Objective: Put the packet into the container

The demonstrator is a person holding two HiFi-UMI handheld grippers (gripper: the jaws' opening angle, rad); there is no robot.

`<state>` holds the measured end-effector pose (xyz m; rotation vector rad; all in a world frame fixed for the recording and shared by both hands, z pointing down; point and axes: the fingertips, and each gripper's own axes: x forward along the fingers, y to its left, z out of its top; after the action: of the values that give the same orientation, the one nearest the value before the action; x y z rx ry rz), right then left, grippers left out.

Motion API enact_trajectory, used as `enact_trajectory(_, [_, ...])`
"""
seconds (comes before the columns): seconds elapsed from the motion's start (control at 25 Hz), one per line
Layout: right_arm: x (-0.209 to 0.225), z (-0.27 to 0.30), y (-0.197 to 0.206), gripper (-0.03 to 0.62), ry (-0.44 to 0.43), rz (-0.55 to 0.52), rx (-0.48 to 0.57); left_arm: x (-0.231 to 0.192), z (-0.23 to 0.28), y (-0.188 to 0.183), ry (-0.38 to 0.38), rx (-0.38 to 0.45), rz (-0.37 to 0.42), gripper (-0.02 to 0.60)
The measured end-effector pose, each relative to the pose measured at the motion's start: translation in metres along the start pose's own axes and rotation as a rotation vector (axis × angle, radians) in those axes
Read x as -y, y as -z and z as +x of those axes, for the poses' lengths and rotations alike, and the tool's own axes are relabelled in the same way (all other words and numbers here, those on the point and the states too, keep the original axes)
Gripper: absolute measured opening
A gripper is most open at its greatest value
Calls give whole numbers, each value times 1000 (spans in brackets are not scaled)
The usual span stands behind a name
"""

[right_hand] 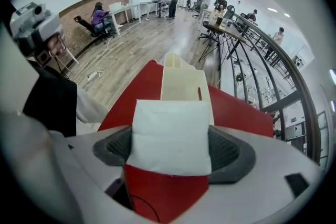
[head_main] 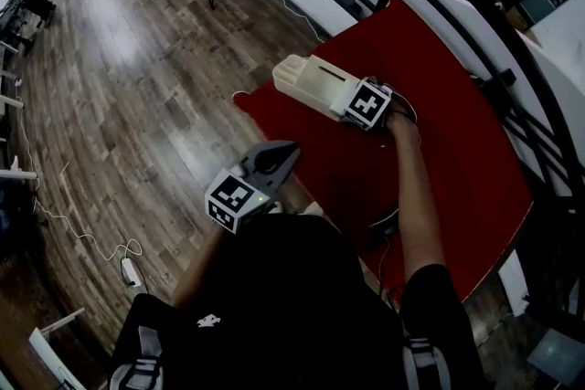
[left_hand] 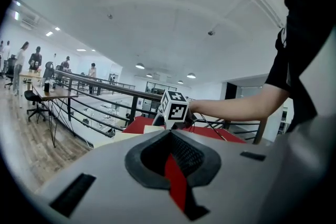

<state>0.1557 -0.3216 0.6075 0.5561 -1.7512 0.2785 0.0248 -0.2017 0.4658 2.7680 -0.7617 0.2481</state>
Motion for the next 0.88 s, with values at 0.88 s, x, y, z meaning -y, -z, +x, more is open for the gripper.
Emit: enact_trajectory(0.88, [35,65,-40,454,-53,-11,19,-23,-12,8,-124,7,-24,8])
